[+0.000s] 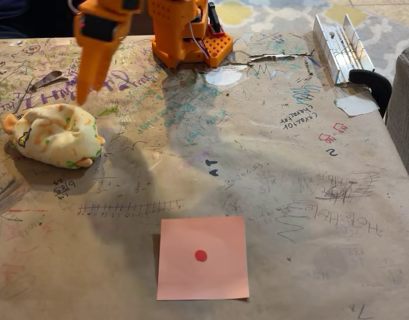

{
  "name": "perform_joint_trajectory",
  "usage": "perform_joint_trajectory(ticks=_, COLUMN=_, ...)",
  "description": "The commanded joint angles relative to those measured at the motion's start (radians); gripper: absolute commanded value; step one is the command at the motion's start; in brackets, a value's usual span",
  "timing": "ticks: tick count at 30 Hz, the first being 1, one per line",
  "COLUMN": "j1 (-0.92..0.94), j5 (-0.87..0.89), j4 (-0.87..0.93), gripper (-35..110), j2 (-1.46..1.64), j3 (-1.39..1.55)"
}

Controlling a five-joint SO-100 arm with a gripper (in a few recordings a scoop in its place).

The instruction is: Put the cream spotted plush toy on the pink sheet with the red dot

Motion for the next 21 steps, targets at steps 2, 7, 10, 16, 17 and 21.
perform_joint_trajectory(ticks=2, j1=0.066, j5=-0.041, j4=0.026, gripper=38, j2=-0.052, j3=-0.155)
perform_joint_trajectory(ticks=7, j1=0.060, j5=-0.038, j4=0.034, gripper=39, j2=-0.071, j3=-0.256)
perform_joint_trajectory(ticks=10, j1=0.075, j5=-0.028, j4=0.029, gripper=39, j2=-0.137, j3=-0.322)
perform_joint_trajectory(ticks=16, j1=0.153, j5=-0.055, j4=-0.048, gripper=39, j2=-0.313, j3=-0.379)
perform_joint_trajectory(ticks=17, j1=0.156, j5=-0.060, j4=-0.072, gripper=39, j2=-0.342, j3=-0.376)
perform_joint_trajectory(ticks=21, j1=0.138, j5=-0.080, j4=-0.110, gripper=38, j2=-0.431, j3=-0.413)
